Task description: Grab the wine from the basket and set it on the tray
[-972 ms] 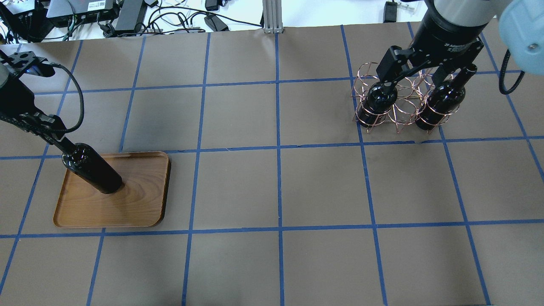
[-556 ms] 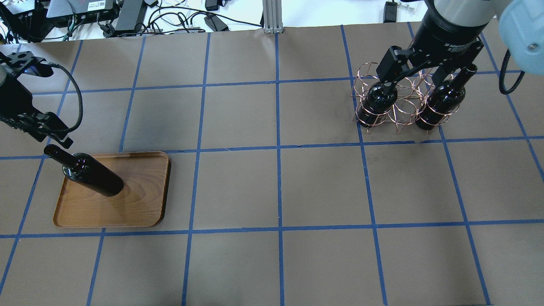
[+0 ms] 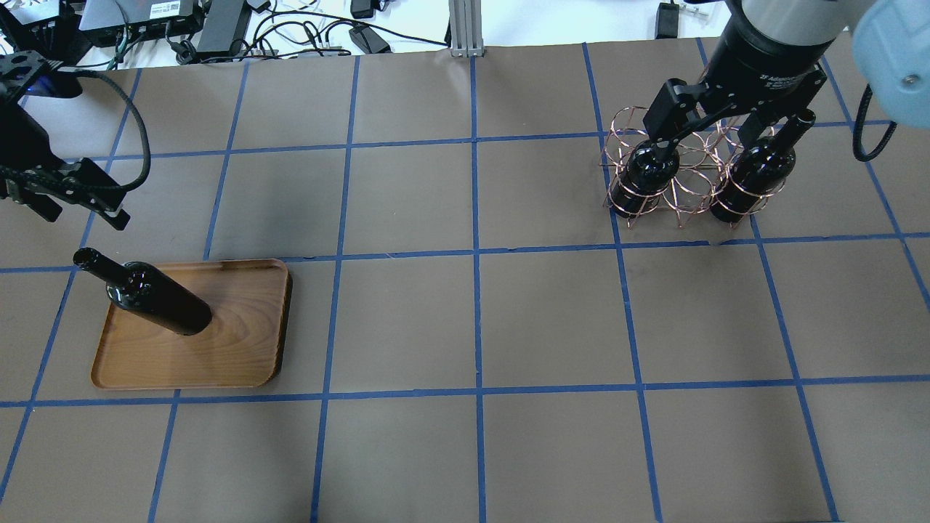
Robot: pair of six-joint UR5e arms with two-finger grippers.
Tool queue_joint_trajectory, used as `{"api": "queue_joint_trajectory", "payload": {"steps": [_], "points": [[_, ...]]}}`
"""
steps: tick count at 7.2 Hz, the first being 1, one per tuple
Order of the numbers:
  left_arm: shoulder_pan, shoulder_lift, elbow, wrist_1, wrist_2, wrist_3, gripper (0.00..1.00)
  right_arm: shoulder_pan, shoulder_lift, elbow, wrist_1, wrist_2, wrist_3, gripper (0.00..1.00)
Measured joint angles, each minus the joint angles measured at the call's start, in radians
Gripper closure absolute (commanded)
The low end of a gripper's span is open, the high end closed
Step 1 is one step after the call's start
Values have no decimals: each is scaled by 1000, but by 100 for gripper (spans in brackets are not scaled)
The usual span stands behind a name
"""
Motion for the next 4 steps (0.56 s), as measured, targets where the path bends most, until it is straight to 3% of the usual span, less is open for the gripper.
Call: {"api": "queue_joint_trajectory", "payload": {"steps": [4], "points": [[-281, 56, 12, 5, -39, -356, 0, 0, 0, 0, 0, 0, 0, 0]]}}
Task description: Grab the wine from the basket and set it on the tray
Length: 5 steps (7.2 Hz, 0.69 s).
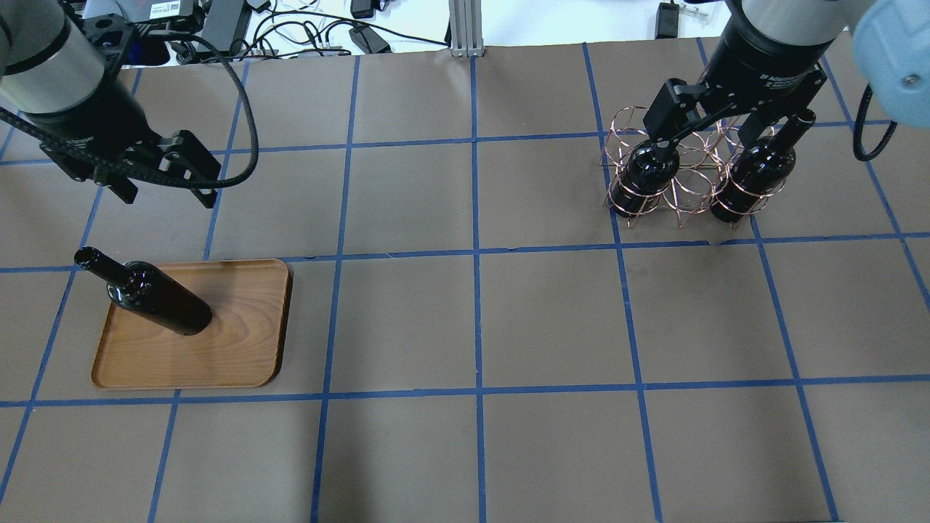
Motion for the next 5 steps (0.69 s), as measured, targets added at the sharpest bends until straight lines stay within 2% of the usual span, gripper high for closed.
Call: {"api": "queue_joint_trajectory", "payload": {"steps": [2, 5], "points": [[-63, 12, 0, 28, -18, -46, 0, 0, 0, 0, 0, -1, 0, 0], [-77, 11, 0, 64, -21, -51, 0, 0, 0, 1, 0, -1, 0, 0]]}}
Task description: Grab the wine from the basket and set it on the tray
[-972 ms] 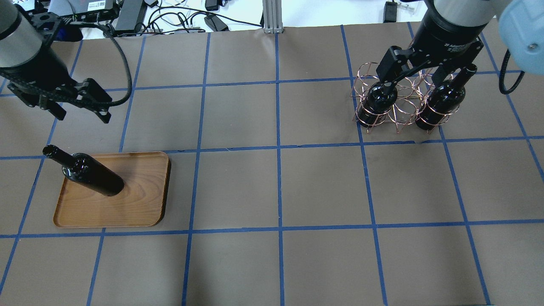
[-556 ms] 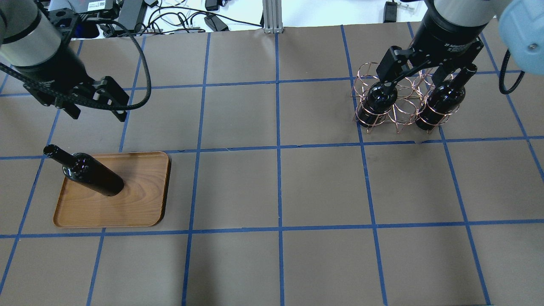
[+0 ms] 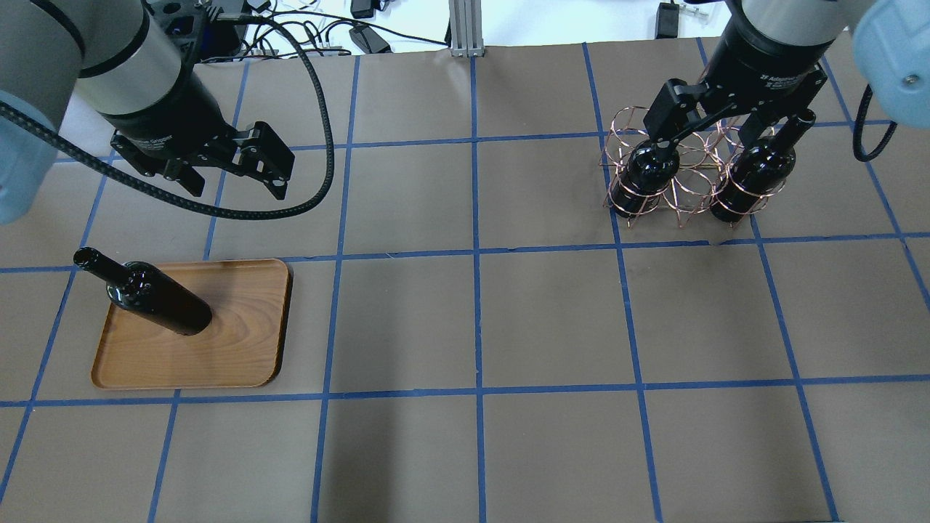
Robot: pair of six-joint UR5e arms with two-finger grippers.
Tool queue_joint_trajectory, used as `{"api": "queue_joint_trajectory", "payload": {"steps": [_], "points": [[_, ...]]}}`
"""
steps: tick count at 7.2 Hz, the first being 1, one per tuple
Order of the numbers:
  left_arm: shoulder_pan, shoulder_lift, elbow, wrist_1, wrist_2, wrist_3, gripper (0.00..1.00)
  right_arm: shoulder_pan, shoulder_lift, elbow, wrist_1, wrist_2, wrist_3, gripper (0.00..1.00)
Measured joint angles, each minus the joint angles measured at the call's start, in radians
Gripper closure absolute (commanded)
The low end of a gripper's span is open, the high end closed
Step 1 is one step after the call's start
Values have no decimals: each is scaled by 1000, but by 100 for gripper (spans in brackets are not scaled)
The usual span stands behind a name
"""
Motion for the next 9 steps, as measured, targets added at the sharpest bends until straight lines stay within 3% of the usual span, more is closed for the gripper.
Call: {"api": "queue_joint_trajectory", "payload": {"steps": [9], "points": [[71, 6, -9, -2, -11, 32, 0, 0, 0, 0, 2, 0, 0, 0]]}}
